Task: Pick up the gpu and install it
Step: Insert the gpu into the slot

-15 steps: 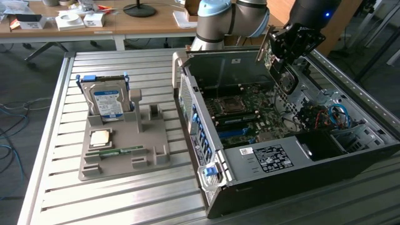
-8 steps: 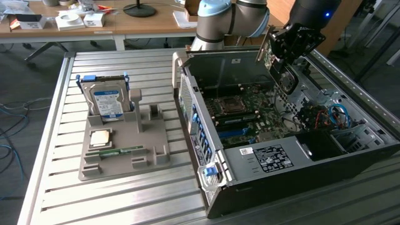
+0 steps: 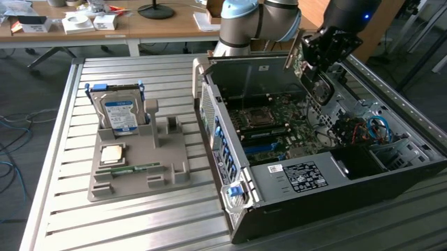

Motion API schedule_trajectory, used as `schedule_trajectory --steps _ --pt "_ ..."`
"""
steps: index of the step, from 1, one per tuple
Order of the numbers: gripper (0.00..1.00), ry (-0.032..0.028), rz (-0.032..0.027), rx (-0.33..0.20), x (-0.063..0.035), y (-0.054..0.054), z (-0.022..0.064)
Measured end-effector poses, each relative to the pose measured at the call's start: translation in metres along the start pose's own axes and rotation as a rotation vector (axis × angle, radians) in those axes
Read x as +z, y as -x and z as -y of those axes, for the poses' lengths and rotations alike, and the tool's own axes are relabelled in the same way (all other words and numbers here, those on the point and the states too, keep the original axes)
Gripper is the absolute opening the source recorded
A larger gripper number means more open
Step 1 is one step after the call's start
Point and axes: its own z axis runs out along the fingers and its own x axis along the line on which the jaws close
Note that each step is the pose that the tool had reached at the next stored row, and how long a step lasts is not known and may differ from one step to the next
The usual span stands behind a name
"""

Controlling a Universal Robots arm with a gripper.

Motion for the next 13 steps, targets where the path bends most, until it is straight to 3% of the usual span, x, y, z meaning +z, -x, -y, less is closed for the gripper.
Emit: schedule_trajectory --steps 13 --pt "0.26 0.0022 -0.0196 -0.236 0.0017 0.0000 0.0001"
